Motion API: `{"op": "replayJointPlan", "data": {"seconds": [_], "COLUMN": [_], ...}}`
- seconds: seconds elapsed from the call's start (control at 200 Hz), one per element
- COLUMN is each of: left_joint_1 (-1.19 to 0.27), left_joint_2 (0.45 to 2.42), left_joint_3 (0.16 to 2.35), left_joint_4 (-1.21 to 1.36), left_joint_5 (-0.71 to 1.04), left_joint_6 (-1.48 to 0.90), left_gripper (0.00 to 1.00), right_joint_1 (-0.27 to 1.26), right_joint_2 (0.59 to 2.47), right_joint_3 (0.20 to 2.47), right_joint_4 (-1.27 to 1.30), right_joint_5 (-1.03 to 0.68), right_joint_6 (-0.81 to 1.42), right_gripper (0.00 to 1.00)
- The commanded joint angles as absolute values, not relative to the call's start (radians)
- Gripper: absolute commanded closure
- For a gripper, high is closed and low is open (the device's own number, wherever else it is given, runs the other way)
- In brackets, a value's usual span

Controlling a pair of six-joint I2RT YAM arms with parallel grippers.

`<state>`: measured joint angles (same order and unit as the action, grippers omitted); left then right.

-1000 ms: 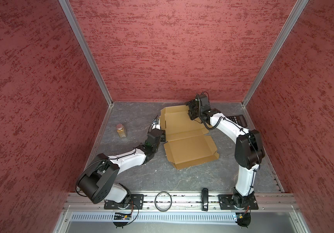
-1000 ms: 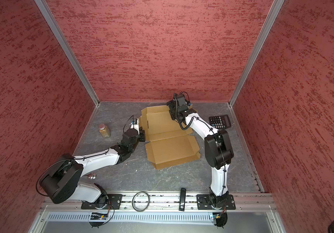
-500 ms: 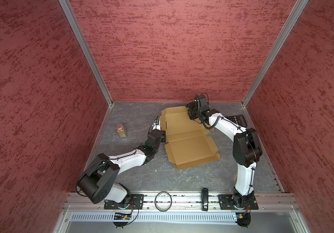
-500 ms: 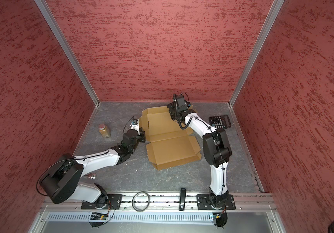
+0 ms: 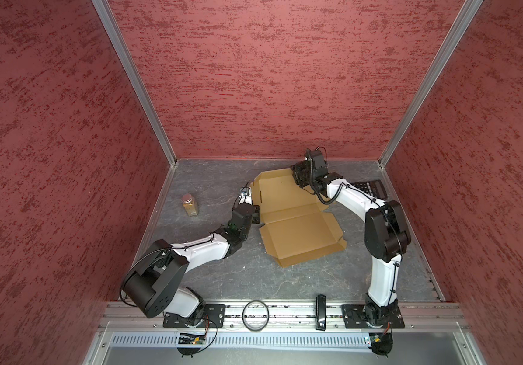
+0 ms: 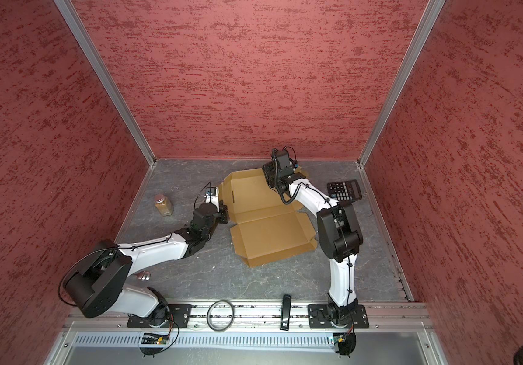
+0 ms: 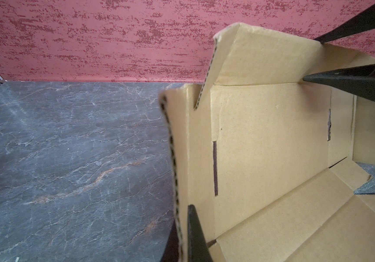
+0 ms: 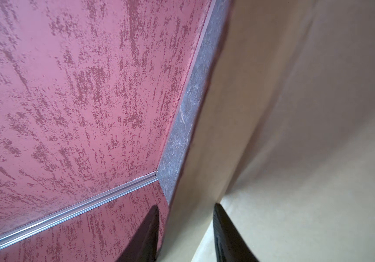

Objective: Fold the paper box

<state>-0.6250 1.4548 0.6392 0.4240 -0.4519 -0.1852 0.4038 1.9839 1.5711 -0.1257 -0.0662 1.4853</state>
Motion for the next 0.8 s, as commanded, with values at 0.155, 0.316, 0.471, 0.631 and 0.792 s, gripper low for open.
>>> {"op": "replayJointPlan", "data": {"seconds": [0.155,0.316,0.471,0.631,0.792], "left_joint_1": [-0.633,-0.637,-0.637,-0.641,-0.643], "left_joint_2": [1.468,1.481,1.489,1.487,1.483], "left_joint_3": [0.647,0.662,0.677,0.683,0.68], "left_joint_4": [0.465,0.459,0.447,0.439,0.434], "left_joint_5": [-0.495,-0.506,-0.506,-0.509,-0.51], "left_joint_6": [-0.181,-0.184,-0.193,-0.195,-0.191], "left_gripper": [1.0,1.0,1.0,1.0,1.0], "right_joint_1": [0.397,0.398,0.398,0.397,0.397], "right_joint_2": [1.929,1.915,1.893,1.888,1.89], "right_joint_3": [1.476,1.441,1.387,1.367,1.365], "right_joint_4": [-0.045,-0.017,0.018,0.05,0.074], "right_joint_5": [-0.017,-0.021,-0.012,-0.011,-0.002], "right_joint_6": [1.594,1.6,1.607,1.606,1.601], "right_gripper": [0.63,0.63,0.67,0.72,0.75]}}
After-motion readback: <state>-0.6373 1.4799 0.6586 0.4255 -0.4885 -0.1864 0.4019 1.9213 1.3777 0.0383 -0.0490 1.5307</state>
